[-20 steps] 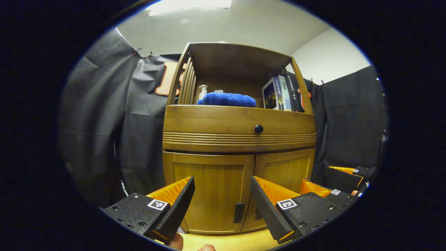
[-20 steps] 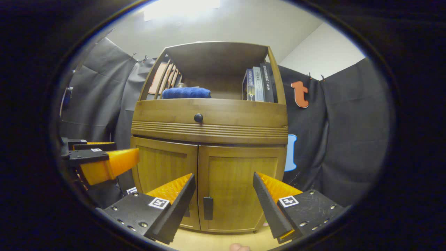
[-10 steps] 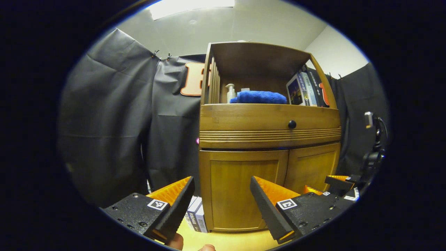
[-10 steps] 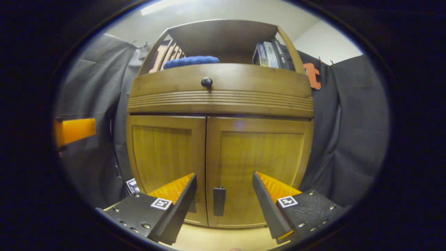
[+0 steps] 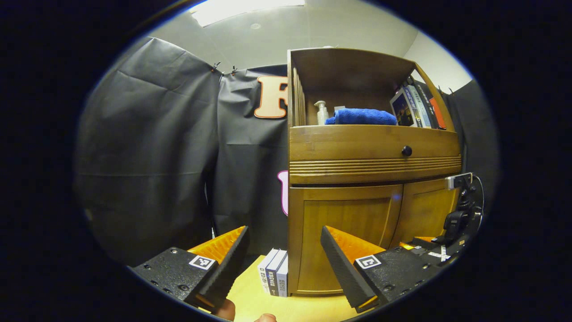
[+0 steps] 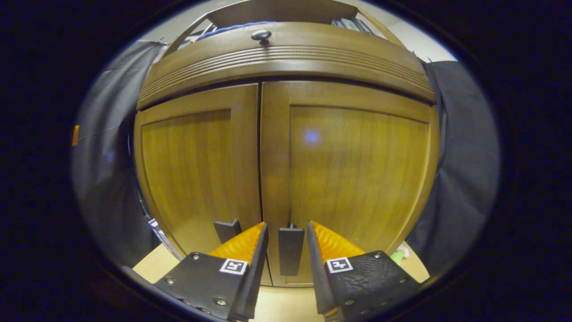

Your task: Open the right door of the double-door shoe cabinet with the right hand, and open the left door with the left hand.

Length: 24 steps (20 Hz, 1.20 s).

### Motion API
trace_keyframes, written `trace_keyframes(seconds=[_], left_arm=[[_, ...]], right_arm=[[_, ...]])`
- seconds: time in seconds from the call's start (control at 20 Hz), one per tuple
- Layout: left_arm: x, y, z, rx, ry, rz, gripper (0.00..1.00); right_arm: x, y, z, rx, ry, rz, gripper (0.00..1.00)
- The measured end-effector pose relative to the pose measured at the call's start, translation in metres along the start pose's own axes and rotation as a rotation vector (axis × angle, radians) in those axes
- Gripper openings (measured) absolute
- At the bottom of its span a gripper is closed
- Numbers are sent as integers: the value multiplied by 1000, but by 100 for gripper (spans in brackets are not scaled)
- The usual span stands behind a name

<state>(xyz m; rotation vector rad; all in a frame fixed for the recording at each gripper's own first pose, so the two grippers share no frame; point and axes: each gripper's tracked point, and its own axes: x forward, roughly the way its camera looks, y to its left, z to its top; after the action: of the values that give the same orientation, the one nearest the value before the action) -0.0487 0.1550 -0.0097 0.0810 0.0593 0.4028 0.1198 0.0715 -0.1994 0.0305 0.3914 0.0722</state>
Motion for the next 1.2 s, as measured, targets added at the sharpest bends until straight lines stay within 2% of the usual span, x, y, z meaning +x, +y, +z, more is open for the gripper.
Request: trace_keyframes(seconds=[0.15, 0.2, 0.25, 0.3, 0.35, 0.4, 0.75, 1.2], left_arm=[[4, 5, -2, -5, 7, 13, 96], [5, 5, -3, -6, 10, 15, 96], [6, 4, -3, -6, 11, 16, 96], [6, 4, -3, -7, 11, 17, 96], [7, 4, -2, -10, 11, 15, 99], [6, 2, -2, -13, 9, 12, 97], [1, -10, -1, -12, 8, -13, 97], [-10, -42, 2, -19, 2, -94, 97]], right_arm=[[7, -4, -8, -10, 21, -30, 50], [11, -5, -6, 4, 14, -50, 30], [17, -4, -11, 4, 18, -47, 34], [15, -4, -9, 7, 1, -57, 28], [15, -4, -11, 4, 6, -69, 31], [15, -5, -10, 9, 4, -76, 26], [6, -9, -12, 37, 8, -107, 27], [-42, -23, -20, 65, 17, -113, 27]])
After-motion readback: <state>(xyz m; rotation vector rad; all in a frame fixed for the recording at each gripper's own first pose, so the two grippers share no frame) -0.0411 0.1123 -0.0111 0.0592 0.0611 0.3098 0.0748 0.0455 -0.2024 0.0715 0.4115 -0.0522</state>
